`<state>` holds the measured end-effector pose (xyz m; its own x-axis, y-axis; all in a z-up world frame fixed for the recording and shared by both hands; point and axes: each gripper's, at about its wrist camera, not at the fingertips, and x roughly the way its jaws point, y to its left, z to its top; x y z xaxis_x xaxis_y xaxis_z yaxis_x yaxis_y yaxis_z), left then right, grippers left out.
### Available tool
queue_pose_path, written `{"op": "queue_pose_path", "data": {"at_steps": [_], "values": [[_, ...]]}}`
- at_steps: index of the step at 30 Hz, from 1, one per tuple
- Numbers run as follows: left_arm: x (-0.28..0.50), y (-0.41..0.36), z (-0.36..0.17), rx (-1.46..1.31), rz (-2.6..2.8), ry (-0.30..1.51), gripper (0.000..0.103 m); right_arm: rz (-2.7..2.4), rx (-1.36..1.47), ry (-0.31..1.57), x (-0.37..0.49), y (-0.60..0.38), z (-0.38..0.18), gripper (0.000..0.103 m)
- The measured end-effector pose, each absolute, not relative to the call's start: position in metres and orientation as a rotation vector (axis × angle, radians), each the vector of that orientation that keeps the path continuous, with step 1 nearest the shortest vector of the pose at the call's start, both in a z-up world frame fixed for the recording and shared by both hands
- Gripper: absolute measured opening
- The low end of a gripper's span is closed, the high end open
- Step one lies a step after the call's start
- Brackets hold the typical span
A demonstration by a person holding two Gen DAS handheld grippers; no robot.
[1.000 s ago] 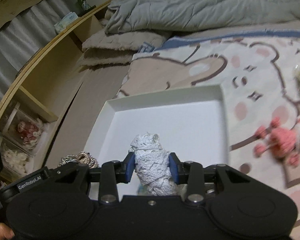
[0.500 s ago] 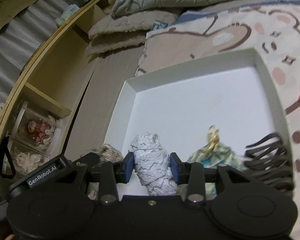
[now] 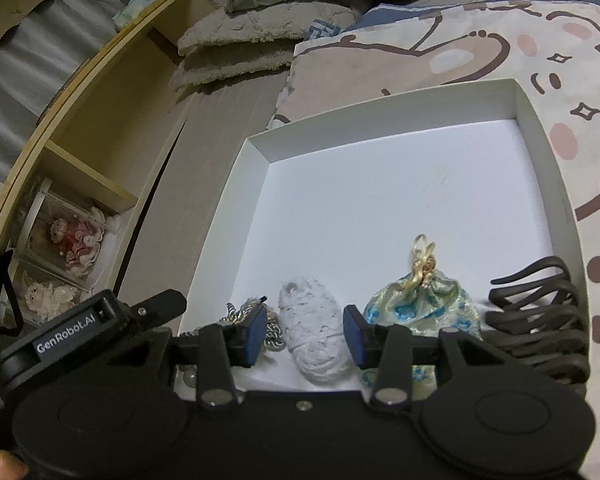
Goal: Organize objects
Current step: 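Lower both items into the box and open both tools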
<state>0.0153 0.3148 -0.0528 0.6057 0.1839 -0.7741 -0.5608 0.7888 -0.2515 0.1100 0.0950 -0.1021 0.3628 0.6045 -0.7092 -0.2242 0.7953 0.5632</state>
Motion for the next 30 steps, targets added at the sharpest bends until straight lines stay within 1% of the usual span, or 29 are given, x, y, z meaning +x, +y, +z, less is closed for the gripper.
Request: {"op": "queue_pose_path", "data": {"at_steps": [1, 2, 3, 4, 5, 6, 7, 10, 14, 16, 18, 22, 26, 30], "values": [[0.016, 0.314, -0.053, -0.501, 0.443, 0.820, 0.071, 0.552, 0.402, 1.073, 0.110, 0.094, -0.101, 0.044], [0.016, 0.313, -0.053, -0.498, 0.428, 0.822, 0.065, 0.552, 0.399, 1.071, 0.110, 0.094, -0.101, 0.044], [0.016, 0.312, -0.052, -0.495, 0.404, 0.827, 0.051, 0.553, 0.397, 1.070, 0.110, 0.093, -0.100, 0.043], [0.017, 0.312, -0.052, -0.489, 0.383, 0.834, 0.044, 0.553, 0.397, 1.070, 0.109, 0.092, -0.100, 0.043], [0.017, 0.311, -0.052, -0.479, 0.370, 0.837, 0.040, 0.554, 0.398, 1.070, 0.109, 0.092, -0.100, 0.043], [0.017, 0.310, -0.050, -0.463, 0.358, 0.839, 0.028, 0.557, 0.398, 1.071, 0.109, 0.091, -0.100, 0.042], [0.017, 0.308, -0.049, -0.444, 0.345, 0.835, 0.021, 0.559, 0.394, 1.071, 0.109, 0.090, -0.100, 0.042], [0.019, 0.304, -0.047, -0.388, 0.301, 0.843, 0.020, 0.565, 0.377, 1.067, 0.108, 0.089, -0.099, 0.042], [0.025, 0.298, -0.059, -0.353, 0.259, 0.913, 0.020, 0.570, 0.366, 1.068, 0.108, 0.087, -0.099, 0.041], [0.027, 0.294, -0.063, -0.301, 0.281, 0.927, 0.023, 0.571, 0.364, 1.068, 0.108, 0.087, -0.099, 0.041], [0.031, 0.293, -0.068, -0.265, 0.300, 0.943, 0.023, 0.574, 0.362, 1.070, 0.108, 0.087, -0.099, 0.041], [0.035, 0.294, -0.073, -0.246, 0.310, 0.957, 0.027, 0.582, 0.358, 1.075, 0.107, 0.089, -0.101, 0.041], [0.033, 0.299, -0.065, -0.279, 0.313, 0.937, 0.026, 0.585, 0.352, 1.081, 0.106, 0.090, -0.103, 0.041], [0.018, 0.301, -0.046, -0.365, 0.234, 0.859, 0.025, 0.596, 0.355, 1.079, 0.105, 0.089, -0.101, 0.041]]}}
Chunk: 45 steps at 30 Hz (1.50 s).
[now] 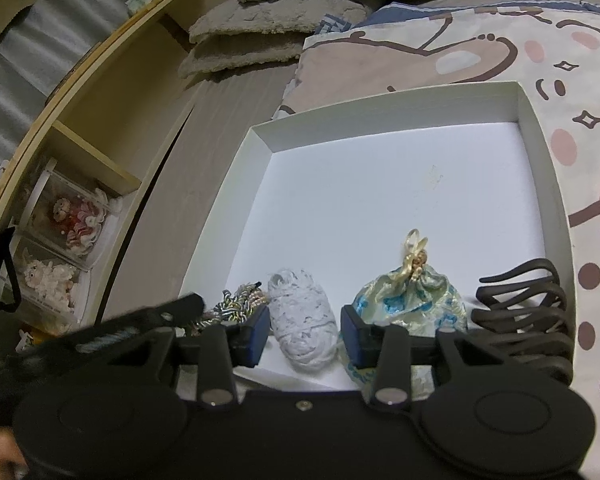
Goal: Organize objects
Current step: 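Lower both items into the box and open both tools, then withdraw both tools from the box and move toward the remaining items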
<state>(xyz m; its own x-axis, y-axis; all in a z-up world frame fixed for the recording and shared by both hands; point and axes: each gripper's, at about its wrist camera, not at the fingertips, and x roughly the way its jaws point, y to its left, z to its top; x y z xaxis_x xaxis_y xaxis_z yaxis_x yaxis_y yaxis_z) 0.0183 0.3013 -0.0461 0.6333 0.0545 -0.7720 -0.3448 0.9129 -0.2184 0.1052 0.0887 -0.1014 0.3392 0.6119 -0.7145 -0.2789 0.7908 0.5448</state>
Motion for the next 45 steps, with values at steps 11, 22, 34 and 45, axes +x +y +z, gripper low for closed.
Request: {"op": "queue_pose_path", "data": {"at_steps": [11, 22, 34, 45], "values": [[0.027, 0.289, -0.069, -0.354, 0.118, 1.009, 0.023, 0.574, 0.359, 1.071, 0.108, 0.076, -0.100, 0.041], [0.027, 0.321, -0.073, -0.362, 0.238, 1.013, 0.022, 0.593, 0.349, 1.081, 0.106, 0.079, -0.100, 0.040], [0.011, 0.304, -0.039, -0.346, 0.224, 0.907, 0.065, 0.636, 0.250, 1.007, 0.100, 0.073, -0.079, 0.041], [-0.001, 0.287, -0.016, -0.300, 0.250, 0.855, 0.092, 0.657, 0.177, 0.940, 0.093, 0.053, -0.059, 0.063]]}}
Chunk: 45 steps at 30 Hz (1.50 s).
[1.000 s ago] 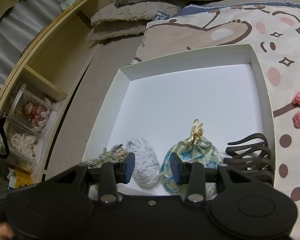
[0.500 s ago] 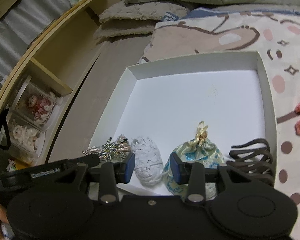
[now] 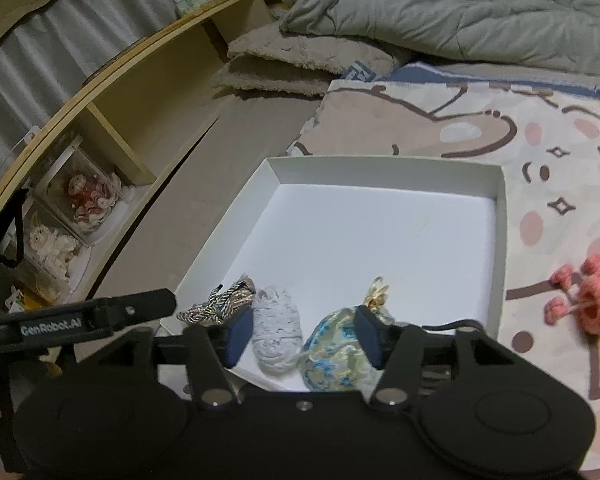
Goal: Organize objects
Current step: 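Withdraw both tools from the box and move toward the remaining items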
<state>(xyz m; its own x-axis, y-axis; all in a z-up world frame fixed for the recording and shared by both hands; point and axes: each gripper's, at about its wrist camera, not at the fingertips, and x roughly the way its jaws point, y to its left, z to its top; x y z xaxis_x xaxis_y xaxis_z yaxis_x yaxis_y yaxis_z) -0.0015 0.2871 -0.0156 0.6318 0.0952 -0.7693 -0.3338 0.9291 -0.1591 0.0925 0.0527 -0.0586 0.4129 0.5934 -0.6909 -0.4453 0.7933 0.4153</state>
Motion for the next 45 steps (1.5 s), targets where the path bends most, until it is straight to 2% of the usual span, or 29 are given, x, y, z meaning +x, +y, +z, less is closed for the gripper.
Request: {"op": "queue_pose_path", "data": {"at_steps": [4, 9, 13, 29, 45], "values": [[-0.007, 0.283, -0.008, -0.286, 0.262, 0.835, 0.099, 0.656, 0.131, 0.907, 0.090, 0.046, -0.051, 0.083], [-0.011, 0.277, 0.000, -0.254, 0.270, 0.817, 0.103, 0.641, 0.092, 0.865, 0.090, 0.034, -0.041, 0.100], [-0.014, 0.271, 0.006, -0.231, 0.269, 0.809, 0.103, 0.615, 0.066, 0.836, 0.091, 0.023, -0.032, 0.103], [-0.001, 0.238, 0.017, -0.235, 0.229, 0.776, 0.103, 0.540, 0.039, 0.775, 0.101, -0.024, -0.013, 0.103], [0.047, 0.150, 0.022, -0.208, 0.091, 0.750, 0.103, 0.382, 0.050, 0.743, 0.125, -0.116, -0.009, 0.103]]}}
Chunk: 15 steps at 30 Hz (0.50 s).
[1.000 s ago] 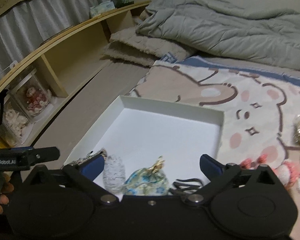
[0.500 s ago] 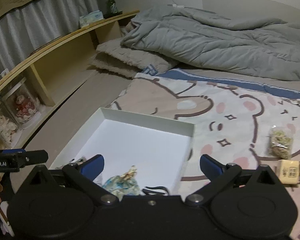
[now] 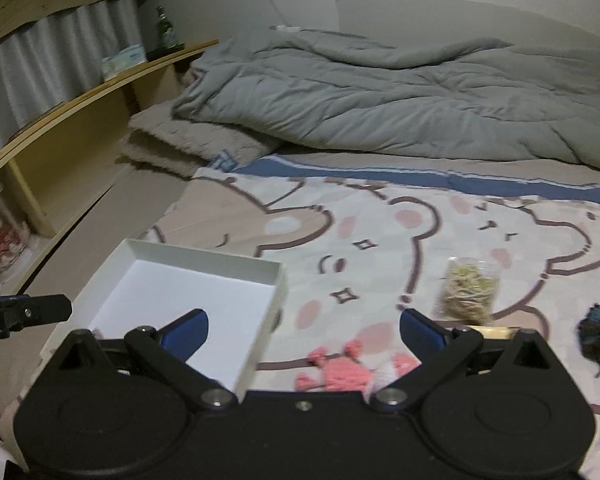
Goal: Organize objects
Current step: 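Withdraw both tools from the box and move toward the remaining items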
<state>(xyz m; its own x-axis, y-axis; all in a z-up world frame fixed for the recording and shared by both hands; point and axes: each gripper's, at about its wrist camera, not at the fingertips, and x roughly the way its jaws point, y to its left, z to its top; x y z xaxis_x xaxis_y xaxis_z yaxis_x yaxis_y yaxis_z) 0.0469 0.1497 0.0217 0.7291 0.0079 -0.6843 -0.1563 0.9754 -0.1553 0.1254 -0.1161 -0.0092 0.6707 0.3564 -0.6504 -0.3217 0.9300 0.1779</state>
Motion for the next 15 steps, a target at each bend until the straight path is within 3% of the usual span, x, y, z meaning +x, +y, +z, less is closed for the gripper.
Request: {"op": "queue_pose_path", "data": {"at_steps": [15], "values": [[0.097, 0.056, -0.005, -0.175, -0.021, 0.803, 0.103, 0.212, 0.112, 0.740, 0.145, -0.202, -0.023, 0.103]]}}
